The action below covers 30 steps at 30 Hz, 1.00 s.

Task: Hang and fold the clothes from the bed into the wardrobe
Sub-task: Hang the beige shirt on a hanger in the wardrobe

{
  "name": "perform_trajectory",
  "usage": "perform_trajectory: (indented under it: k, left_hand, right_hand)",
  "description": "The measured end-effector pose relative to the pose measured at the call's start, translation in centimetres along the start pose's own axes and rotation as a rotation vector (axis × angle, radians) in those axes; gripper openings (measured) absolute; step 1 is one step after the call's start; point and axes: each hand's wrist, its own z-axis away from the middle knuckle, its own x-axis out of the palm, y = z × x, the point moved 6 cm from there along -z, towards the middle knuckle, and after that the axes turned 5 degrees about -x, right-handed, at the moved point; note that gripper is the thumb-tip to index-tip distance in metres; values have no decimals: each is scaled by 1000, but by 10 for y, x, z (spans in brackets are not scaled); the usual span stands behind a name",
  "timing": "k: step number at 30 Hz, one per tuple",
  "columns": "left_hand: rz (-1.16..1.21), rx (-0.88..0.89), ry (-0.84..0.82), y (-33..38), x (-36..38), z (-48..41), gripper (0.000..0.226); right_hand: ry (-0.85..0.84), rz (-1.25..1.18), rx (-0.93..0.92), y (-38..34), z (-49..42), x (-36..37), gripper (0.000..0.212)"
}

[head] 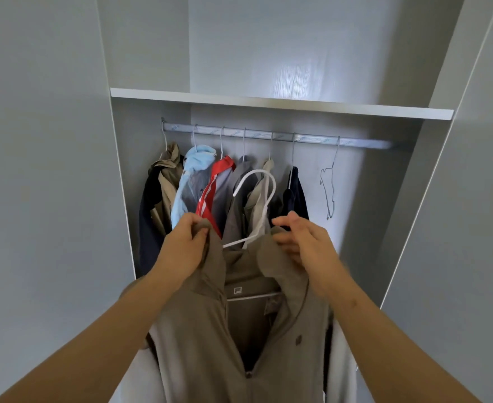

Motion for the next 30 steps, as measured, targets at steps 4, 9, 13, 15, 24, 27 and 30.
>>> perform_trajectory:
  k: [4, 9, 13, 15, 24, 27, 30]
  left_hand:
    - [114, 72, -50, 5, -1, 1, 27]
    - [150, 82, -120, 10, -1, 3, 21]
    - [204, 76, -124, 23, -6, -1, 31]
    - [523, 46, -140, 35, -14, -4, 41]
    - [-302, -87, -915, 12, 38, 43, 29]
    - [-469, 182, -753, 20, 45, 44, 10]
    - [-318, 231, -573, 23, 41, 41, 10]
  right_hand:
    - [244, 491, -140, 2, -5, -31, 18]
    - [-63, 602, 166, 37, -4, -21, 54]
    - [-80, 422, 222, 51, 5, -10, 57]
    - [-81, 345, 267, 56, 8, -8, 56]
    - [-2, 341, 296, 62, 10, -8, 42]
    - [53, 370, 261, 60, 9, -14, 43]
    - [104, 363, 183, 47, 4, -20, 37]
